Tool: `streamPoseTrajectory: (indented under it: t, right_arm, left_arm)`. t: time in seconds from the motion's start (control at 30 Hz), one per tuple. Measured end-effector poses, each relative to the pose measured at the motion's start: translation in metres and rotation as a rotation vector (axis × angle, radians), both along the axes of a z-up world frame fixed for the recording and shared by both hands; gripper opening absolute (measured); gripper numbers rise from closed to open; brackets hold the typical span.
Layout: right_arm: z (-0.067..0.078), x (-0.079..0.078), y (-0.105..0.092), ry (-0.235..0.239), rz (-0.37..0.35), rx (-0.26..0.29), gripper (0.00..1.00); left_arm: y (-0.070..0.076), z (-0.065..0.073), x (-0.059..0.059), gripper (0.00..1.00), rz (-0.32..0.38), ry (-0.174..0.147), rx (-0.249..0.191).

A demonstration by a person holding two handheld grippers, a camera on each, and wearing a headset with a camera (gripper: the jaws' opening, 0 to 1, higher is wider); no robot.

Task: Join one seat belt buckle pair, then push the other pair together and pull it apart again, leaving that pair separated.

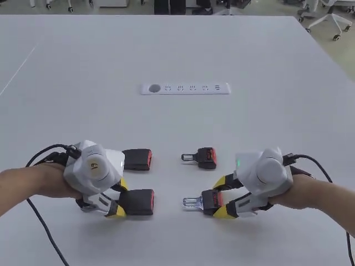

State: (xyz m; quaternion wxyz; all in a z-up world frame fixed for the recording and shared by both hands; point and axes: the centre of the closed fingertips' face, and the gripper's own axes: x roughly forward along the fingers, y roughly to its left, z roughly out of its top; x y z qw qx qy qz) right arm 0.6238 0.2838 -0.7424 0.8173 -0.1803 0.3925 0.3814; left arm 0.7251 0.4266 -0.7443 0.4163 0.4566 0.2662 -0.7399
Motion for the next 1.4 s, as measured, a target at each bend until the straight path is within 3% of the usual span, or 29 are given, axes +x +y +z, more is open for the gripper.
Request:
streamPoseTrajectory:
  t: [0.2,0.73,1.4]
  right_arm:
    - [0.000,0.000,0.000,0.000,0.002,-0.007,0.32]
    - [0.002,0.006,0.004,0.000,0.007,-0.033,0.31]
    - [0.003,0.024,0.033,-0.007,0.007,-0.014,0.31]
  left_arm:
    - [0.000,0.001,0.000,0.32,0.000,0.012,-0.011]
    - [0.000,0.000,0.000,0.31,-0.006,0.024,0.007]
    - [0.001,-0.002,0.000,0.31,0.005,0.039,0.025]
